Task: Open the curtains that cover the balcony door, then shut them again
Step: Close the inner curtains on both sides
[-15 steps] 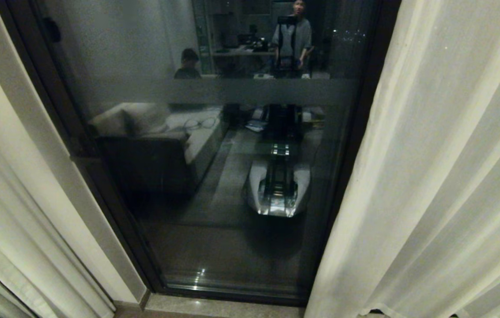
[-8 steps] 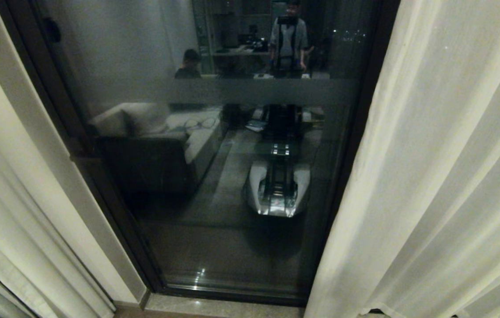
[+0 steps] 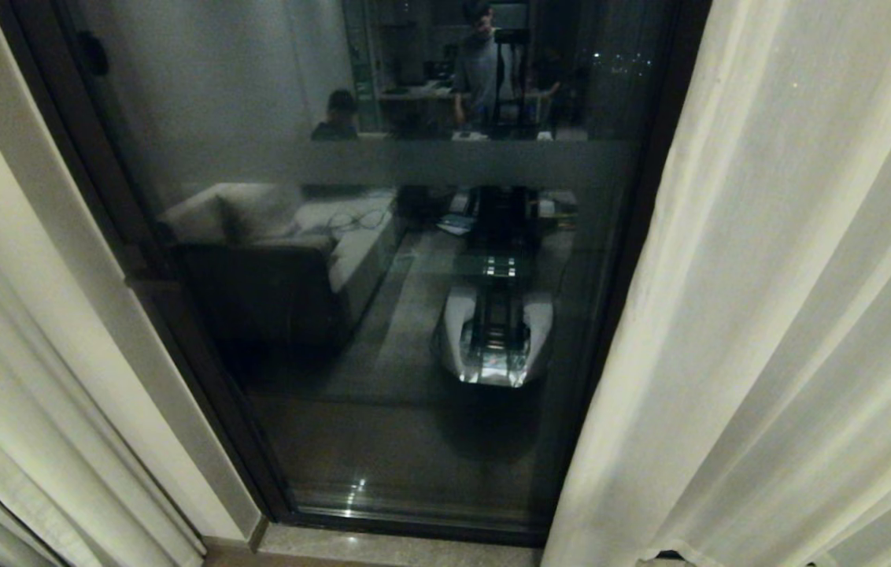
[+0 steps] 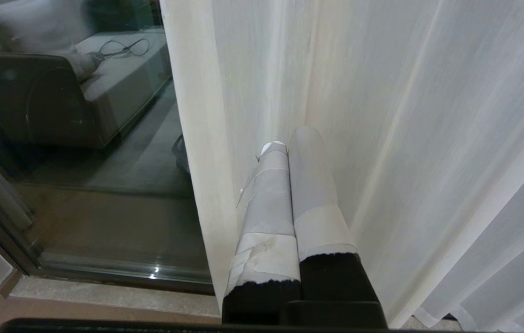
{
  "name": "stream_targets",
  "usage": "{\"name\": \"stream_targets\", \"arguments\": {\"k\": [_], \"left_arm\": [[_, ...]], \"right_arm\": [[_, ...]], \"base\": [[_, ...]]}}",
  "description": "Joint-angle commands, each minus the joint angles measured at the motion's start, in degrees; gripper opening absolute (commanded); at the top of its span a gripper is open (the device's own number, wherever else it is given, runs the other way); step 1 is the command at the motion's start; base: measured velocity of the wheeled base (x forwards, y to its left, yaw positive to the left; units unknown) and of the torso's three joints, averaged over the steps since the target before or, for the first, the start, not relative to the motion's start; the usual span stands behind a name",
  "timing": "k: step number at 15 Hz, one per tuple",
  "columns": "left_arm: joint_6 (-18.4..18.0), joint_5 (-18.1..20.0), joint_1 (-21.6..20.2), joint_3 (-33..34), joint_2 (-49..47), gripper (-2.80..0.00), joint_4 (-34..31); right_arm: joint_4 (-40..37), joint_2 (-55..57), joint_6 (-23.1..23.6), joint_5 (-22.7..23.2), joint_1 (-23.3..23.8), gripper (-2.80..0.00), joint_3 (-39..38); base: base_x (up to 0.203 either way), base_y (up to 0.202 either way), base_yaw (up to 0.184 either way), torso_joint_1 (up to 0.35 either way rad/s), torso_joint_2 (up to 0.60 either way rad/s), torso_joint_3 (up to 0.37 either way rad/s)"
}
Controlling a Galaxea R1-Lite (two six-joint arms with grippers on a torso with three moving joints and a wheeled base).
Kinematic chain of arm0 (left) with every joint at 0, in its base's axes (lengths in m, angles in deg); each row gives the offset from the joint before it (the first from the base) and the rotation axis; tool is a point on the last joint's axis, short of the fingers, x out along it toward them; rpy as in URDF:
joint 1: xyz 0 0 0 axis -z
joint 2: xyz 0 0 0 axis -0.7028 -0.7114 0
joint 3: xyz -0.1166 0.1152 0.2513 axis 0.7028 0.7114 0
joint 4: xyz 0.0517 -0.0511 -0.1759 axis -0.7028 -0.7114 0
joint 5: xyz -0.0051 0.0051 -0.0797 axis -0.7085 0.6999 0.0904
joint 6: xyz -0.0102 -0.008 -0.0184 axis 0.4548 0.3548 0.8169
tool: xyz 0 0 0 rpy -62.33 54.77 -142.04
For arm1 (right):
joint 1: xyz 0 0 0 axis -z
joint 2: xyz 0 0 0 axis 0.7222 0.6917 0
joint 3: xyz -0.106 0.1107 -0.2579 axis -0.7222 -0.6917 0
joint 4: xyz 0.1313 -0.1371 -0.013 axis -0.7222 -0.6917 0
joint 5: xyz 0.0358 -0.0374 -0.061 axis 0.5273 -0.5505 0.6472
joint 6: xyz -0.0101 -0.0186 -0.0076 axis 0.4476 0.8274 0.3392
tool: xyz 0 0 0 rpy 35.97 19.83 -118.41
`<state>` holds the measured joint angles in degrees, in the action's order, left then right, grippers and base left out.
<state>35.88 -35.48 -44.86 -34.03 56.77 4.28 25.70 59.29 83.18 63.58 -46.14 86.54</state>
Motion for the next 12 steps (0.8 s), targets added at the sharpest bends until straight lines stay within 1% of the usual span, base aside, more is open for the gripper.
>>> {"name": "stream_targets", "arguments": {"k": [1, 12], "left_arm": [[0.02, -0.03, 0.03, 0.00, 0.02, -2.80, 0.00], [0.02, -0.03, 0.03, 0.00, 0.02, -2.80, 0.00]], "right_arm": [[0.04, -0.02, 0.02, 0.00, -0.01, -2.80, 0.00], [0.04, -0.02, 0.02, 0.00, -0.01, -2.80, 0.00]], "base": [[0.000, 0.000, 0.000, 0.000, 0.00, 0.000], [0.000, 0.000, 0.000, 0.000, 0.00, 0.000]]}}
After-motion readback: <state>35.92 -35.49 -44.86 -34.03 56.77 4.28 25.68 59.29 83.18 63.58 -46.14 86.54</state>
